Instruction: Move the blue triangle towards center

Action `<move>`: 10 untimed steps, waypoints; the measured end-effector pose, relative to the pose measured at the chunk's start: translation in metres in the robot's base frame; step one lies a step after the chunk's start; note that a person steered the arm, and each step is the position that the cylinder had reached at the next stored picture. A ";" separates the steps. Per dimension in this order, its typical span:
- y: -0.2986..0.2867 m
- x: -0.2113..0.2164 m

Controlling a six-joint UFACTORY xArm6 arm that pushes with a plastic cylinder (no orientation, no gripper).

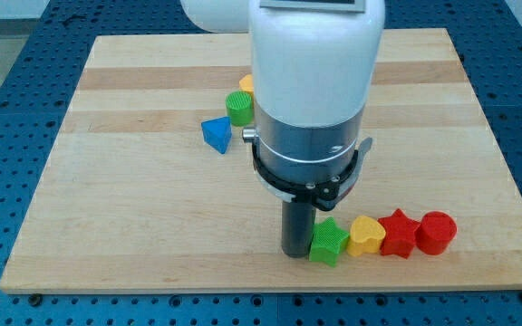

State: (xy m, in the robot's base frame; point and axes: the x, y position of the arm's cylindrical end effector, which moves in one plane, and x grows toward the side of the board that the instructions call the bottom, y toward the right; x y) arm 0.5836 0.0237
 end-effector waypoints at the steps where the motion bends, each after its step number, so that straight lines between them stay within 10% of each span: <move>1: 0.000 0.000; 5: -0.056 -0.166; 10: -0.195 -0.162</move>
State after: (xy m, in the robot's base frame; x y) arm 0.4212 -0.1715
